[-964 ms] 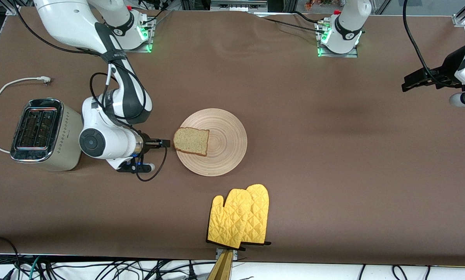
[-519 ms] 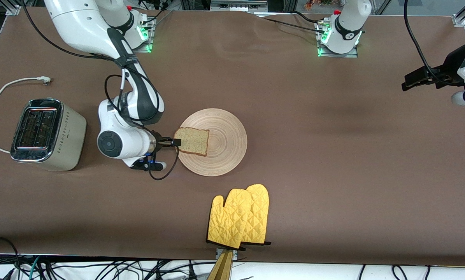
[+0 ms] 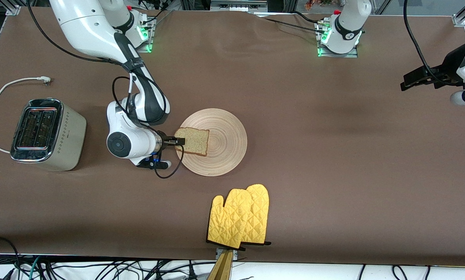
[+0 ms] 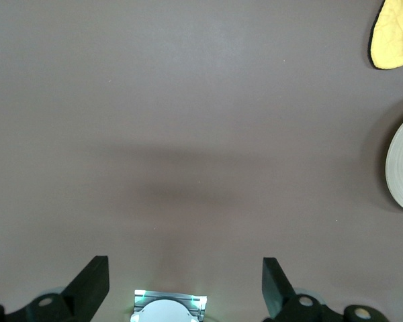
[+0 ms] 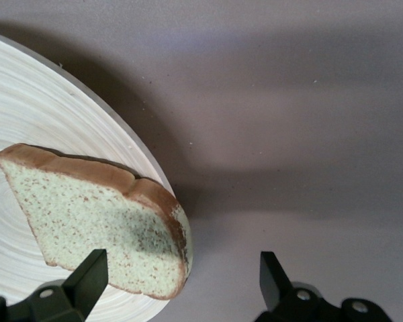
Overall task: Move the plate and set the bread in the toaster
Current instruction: 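Close the right gripper on the bread slice's crust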
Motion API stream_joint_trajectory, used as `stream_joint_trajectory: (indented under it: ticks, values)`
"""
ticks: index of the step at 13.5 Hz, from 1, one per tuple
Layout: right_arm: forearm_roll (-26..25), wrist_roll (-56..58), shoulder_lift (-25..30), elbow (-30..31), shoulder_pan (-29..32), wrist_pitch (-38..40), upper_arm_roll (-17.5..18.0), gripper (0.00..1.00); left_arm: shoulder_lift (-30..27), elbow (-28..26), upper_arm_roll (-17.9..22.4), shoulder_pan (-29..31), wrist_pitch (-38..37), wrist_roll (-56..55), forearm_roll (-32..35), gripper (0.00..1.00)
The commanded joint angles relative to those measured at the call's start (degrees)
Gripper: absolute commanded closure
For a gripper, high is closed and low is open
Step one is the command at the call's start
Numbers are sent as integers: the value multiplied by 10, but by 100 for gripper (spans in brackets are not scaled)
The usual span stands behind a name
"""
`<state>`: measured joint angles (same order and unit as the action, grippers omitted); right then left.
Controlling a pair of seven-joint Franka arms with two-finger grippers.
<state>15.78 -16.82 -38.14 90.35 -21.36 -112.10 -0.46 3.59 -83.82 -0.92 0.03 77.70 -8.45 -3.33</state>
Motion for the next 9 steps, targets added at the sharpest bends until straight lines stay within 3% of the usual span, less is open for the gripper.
stream_joint_trajectory:
  ticks: [1,6,9]
  values:
    - [13,-3,1,8,-2,-8,-2,6,1,8,2,-4,-3,-5,-13,0]
    - [13,-3,-3,8,-3,-8,-2,57,5,14,5,-3,1,-4,-4,0]
    - [13,-3,-5,8,-3,-8,-2,58,6,14,7,1,1,-4,-1,0]
